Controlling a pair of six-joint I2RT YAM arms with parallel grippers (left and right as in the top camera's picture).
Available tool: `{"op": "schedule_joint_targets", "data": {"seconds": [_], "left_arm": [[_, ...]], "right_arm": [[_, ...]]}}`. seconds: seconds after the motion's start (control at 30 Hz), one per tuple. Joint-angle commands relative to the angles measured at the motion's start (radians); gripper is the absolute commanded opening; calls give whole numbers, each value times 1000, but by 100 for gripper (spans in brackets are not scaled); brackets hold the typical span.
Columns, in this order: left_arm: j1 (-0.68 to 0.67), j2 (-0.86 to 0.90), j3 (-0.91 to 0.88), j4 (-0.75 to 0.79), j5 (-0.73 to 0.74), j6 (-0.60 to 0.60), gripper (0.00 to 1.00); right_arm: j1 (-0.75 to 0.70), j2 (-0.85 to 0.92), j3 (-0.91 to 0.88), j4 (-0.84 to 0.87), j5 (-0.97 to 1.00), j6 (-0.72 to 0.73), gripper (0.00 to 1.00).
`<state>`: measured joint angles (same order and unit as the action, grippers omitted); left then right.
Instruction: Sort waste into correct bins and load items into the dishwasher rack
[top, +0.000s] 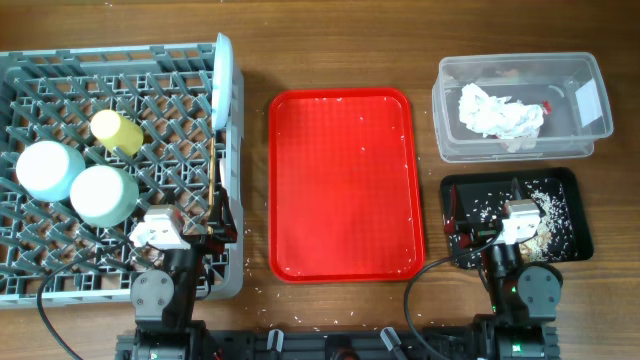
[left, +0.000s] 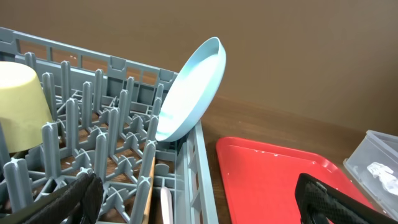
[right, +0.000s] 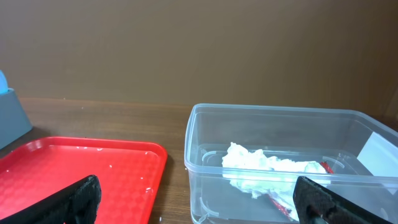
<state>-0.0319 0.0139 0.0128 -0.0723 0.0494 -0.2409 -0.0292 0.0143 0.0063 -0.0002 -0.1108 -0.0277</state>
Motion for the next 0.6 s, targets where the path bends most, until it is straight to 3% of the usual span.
{"op": "schedule_joint_targets", "data": {"seconds": [0.0,0.57], "left_arm": [[-5,-8,-7,-3,-10,21,100],[-5,-8,-7,-3,-10,21,100]], "right_arm": [[-1,-11,-1,5,5,5,100],[-1,-11,-1,5,5,5,100]]}}
